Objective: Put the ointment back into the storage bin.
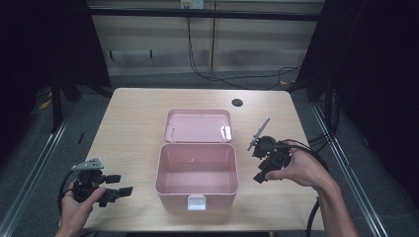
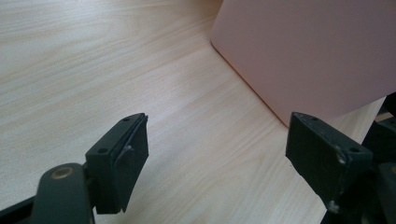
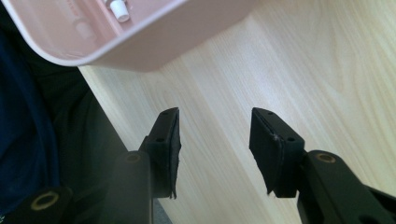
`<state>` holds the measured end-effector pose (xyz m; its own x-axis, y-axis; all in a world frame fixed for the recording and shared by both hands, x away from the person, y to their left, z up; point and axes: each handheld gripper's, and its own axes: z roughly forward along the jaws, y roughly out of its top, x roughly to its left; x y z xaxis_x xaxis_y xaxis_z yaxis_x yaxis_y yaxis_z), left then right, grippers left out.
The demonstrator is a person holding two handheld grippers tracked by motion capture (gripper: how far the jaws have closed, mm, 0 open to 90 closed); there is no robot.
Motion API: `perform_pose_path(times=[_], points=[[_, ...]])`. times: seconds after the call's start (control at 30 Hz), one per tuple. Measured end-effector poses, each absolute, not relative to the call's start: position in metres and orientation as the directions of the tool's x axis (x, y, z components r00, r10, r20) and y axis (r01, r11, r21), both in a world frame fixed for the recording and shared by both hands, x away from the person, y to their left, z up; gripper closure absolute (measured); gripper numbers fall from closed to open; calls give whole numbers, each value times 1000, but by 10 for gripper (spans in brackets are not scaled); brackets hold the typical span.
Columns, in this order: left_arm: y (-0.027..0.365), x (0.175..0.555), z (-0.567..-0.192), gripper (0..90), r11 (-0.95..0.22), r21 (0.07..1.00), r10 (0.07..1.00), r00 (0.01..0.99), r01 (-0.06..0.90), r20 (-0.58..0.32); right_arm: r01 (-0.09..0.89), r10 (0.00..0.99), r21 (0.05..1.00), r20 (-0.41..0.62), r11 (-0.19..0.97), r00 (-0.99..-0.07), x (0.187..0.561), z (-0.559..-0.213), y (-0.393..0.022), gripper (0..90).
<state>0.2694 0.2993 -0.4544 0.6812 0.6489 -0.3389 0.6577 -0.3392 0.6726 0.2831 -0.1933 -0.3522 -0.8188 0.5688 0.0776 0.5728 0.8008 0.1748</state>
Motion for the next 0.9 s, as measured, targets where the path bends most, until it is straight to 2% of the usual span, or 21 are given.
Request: perform_pose_path(times=[0.67,0.8,0.9], points=[[298,270,-455,211,-350,669,648,685,656,-333,699,702,255,97,667,-705,280,-400,-224,528],[299,270,-455,211,-343,669,650,681,660,-338,724,733,301,105,620,-672,278,-409,-232,529],[298,270,-455,211,-351,669,650,684,655,-330,749,755,292,117,595,-645,278,-416,-237,528]])
